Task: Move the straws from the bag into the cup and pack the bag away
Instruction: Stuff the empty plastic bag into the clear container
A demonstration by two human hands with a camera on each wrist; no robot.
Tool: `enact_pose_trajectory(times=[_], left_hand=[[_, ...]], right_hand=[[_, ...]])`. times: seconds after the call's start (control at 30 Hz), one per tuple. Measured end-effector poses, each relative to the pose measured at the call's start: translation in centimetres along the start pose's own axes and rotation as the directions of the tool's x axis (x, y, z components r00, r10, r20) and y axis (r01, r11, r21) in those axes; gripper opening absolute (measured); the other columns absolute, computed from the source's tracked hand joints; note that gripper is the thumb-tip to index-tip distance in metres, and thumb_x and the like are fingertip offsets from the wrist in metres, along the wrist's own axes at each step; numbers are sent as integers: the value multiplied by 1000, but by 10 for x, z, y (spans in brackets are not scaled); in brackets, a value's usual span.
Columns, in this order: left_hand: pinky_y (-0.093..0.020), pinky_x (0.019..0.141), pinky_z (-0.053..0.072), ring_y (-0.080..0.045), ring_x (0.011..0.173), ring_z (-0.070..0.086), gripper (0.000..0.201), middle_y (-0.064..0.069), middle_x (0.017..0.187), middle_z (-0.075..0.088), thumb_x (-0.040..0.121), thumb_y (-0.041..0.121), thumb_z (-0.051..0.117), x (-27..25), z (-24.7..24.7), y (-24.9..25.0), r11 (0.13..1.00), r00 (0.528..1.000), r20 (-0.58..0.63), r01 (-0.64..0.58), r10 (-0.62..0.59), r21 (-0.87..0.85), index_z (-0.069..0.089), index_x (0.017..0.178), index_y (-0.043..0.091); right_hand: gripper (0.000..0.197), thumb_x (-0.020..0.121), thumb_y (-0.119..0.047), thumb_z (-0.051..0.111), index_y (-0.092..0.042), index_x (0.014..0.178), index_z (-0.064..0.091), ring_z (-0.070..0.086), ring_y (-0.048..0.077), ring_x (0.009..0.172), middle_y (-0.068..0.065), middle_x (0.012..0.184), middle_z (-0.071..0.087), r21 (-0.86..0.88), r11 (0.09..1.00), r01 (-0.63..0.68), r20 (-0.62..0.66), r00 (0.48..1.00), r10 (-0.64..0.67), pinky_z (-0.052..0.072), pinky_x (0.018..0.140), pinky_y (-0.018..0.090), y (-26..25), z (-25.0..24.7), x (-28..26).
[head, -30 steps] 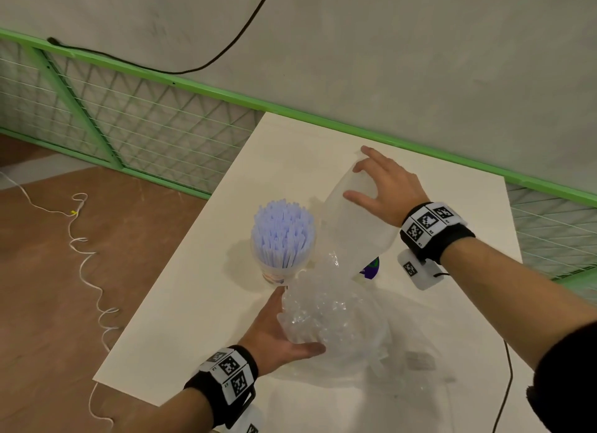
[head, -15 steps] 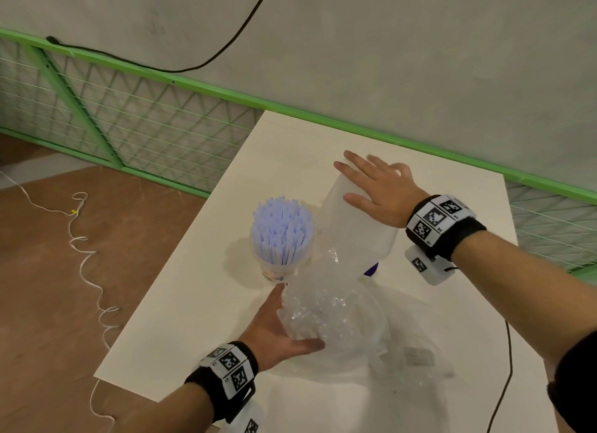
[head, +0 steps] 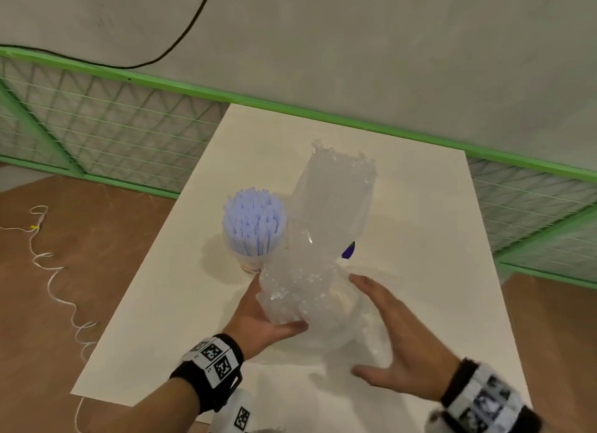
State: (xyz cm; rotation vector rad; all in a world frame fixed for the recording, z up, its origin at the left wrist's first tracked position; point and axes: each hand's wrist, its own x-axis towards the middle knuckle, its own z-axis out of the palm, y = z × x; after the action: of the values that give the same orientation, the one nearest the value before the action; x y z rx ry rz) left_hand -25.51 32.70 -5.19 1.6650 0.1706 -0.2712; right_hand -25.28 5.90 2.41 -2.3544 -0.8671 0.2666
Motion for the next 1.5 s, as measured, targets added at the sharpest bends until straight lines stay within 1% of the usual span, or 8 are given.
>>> enact_pose_trajectory(times=[0.2, 0.47, 0.6, 0.73, 0.97, 1.1, 1.3, 1.5], left_hand=[[-23, 89, 54, -12, 109, 67, 78, -2, 115, 71, 57, 13, 94, -1, 3, 2, 999, 999, 25, -35, 35, -21, 56, 125, 9], [-28, 91, 53, -6, 104, 67, 77, 7, 111, 72, 58, 27, 93, -1, 0, -1, 999, 1000, 12, -13, 12, 52, 57, 125, 21], [-18, 86, 52, -3, 101, 68, 73, 9, 108, 72, 58, 24, 93, -1, 1, 0, 997, 1000, 12, -15, 15, 76, 59, 122, 20], [-11, 81, 51, -3, 101, 67, 72, 8, 108, 72, 58, 25, 94, 0, 1, -1, 995, 999, 11, -32, 31, 97, 59, 121, 21], [-22, 89, 51, -3, 104, 66, 78, 10, 110, 71, 55, 32, 94, 2, 0, -3, 995, 1000, 5, -31, 30, 100, 57, 123, 22], [-22, 88, 51, -3, 103, 66, 77, 9, 109, 71, 55, 28, 95, 3, 0, -3, 996, 1000, -12, -28, 29, 91, 58, 122, 22], [-21, 89, 51, -2, 104, 66, 80, 10, 110, 70, 55, 33, 94, 3, 0, -4, 994, 1000, 2, -22, 22, 105, 56, 124, 24], [-25, 93, 51, -4, 108, 65, 87, 9, 114, 70, 52, 35, 95, 4, -1, -6, 997, 1000, 9, -6, 5, 79, 55, 129, 24]], right_hand=[[103, 70, -44, 85, -31, 150, 21, 34, 9, 141, -14, 155, 32, 181, 982, -44, -382, 917, 112, 28, 114, 22, -37, 44, 39], [60, 86, -5, 70, -27, 136, 45, 52, 1, 121, -7, 129, 59, 199, 980, 3, -581, 806, 115, 39, 102, 17, -40, 43, 54], [37, 80, 4, 71, -8, 114, 63, 56, 6, 107, 3, 111, 59, 149, 989, 19, -654, 752, 85, 43, 93, 18, -34, 45, 57], [30, 69, 10, 67, -8, 93, 64, 57, 9, 93, 4, 97, 54, 149, 989, -1, -693, 713, 105, 44, 84, 18, -33, 46, 65], [17, 82, -9, 76, -15, 86, 61, 57, 4, 73, -10, 78, 63, 62, 997, -55, -671, 737, 82, 44, 68, 13, -34, 35, 70], [6, 84, -14, 74, -15, 86, 68, 60, 5, 71, -8, 77, 66, -73, 995, -66, -650, 760, 3, 48, 62, 22, -33, 28, 71], [13, 79, -9, 80, -10, 84, 67, 65, 8, 85, -3, 87, 69, 17, 999, -49, -665, 746, 47, 48, 80, 13, -21, 31, 67], [10, 83, -14, 77, -18, 84, 67, 66, 5, 70, -11, 77, 69, 125, 986, -108, -579, 799, 161, 51, 69, 18, -31, 0, 71]])
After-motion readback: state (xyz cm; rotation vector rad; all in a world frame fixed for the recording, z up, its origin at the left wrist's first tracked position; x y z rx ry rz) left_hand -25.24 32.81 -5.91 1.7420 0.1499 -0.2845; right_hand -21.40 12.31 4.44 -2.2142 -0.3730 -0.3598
